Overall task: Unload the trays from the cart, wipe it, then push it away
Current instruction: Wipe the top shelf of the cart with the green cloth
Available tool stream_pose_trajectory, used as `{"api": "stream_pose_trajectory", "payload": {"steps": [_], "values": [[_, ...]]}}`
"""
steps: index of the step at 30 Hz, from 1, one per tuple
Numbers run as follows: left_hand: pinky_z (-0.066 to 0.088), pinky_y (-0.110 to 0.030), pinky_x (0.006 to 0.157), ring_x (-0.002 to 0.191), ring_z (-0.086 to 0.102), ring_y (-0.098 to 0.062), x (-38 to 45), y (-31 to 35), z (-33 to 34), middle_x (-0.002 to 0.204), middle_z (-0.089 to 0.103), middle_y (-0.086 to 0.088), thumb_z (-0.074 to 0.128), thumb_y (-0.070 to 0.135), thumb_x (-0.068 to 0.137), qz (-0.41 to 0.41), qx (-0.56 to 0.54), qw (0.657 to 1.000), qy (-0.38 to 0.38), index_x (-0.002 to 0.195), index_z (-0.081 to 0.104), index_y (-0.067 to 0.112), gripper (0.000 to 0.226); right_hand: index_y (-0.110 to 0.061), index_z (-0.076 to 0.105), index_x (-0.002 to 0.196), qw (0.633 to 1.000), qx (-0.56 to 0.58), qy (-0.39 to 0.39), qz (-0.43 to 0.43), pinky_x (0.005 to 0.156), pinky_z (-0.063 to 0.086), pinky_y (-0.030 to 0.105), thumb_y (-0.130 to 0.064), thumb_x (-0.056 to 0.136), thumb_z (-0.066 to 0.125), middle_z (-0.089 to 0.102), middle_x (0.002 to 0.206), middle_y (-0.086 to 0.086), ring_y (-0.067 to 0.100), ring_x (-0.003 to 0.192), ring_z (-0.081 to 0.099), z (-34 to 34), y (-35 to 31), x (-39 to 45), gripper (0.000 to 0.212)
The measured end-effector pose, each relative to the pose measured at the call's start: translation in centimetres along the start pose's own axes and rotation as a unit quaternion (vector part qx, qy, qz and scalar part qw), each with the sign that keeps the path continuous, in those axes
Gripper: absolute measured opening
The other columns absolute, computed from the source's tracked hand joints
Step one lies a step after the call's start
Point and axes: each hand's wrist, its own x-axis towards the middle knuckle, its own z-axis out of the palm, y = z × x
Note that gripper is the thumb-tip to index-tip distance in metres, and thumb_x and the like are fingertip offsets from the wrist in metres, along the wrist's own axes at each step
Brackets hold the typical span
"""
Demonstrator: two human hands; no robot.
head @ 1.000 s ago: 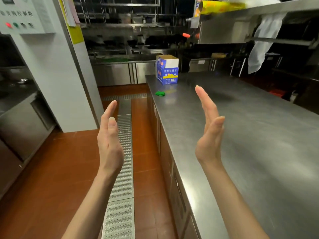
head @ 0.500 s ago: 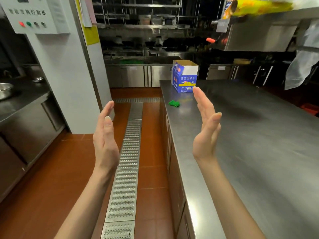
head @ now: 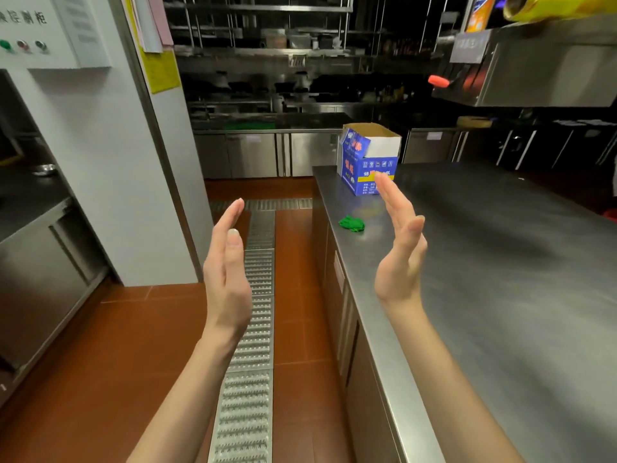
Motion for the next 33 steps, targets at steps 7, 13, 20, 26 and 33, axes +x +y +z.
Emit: {"api": "stream_pose_trajectory", "payload": {"steps": [7,13,20,26,33], "values": [[0.032,-0.022,0.123,0.151,0.04,-0.006,8.2,-7.5,3.1,0.16,0.049,0.016,0.029,0.042,0.113,0.006,-0.012,1.0,-0.018,0.158,0.045,0.022,0.052,-0.008,0.049,0.152,0.999,-0.041,-0.002,-0.01,0.116,0.032,0.018,-0.077,0.099,0.015,0.054,0.154,0.0,0.013,0.148,0.043,3.5,7.2,6.2,0.093],[0.032,-0.015,0.12,0.151,0.041,-0.006,14.1,-14.7,7.5,0.159,0.05,0.018,0.03,0.043,0.113,-0.012,-0.025,0.999,-0.032,0.157,0.047,0.023,0.051,-0.006,0.046,0.153,0.999,-0.049,0.012,-0.003,0.113,0.034,0.012,-0.081,0.096,0.017,0.052,0.156,0.003,0.013,0.149,0.041,5.1,14.1,10.8,0.098],[0.033,-0.015,0.119,0.15,0.043,-0.007,22.3,-22.4,13.4,0.158,0.051,0.015,0.029,0.039,0.113,-0.027,-0.026,0.999,-0.04,0.157,0.047,0.022,0.05,-0.004,0.047,0.152,0.998,-0.056,0.025,-0.004,0.115,0.033,0.015,-0.075,0.101,0.017,0.052,0.156,0.004,0.016,0.15,0.041,7.0,23.7,17.7,0.093],[0.035,-0.028,0.124,0.149,0.044,-0.007,29.0,-27.3,19.0,0.158,0.052,0.01,0.03,0.033,0.112,-0.051,-0.032,0.998,-0.036,0.156,0.047,0.018,0.05,-0.006,0.048,0.153,0.997,-0.069,0.044,-0.003,0.122,0.032,0.031,-0.067,0.106,0.015,0.052,0.156,0.003,0.018,0.15,0.041,7.1,31.9,24.3,0.084],[0.03,-0.011,0.118,0.148,0.042,0.001,34.4,-34.4,24.2,0.158,0.05,0.014,0.03,0.026,0.115,-0.058,-0.004,0.995,-0.076,0.157,0.047,0.016,0.047,-0.005,0.049,0.152,0.994,-0.089,0.064,0.023,0.123,0.031,0.032,-0.063,0.108,0.015,0.053,0.156,0.002,0.017,0.15,0.042,7.7,40.5,29.5,0.08]]}}
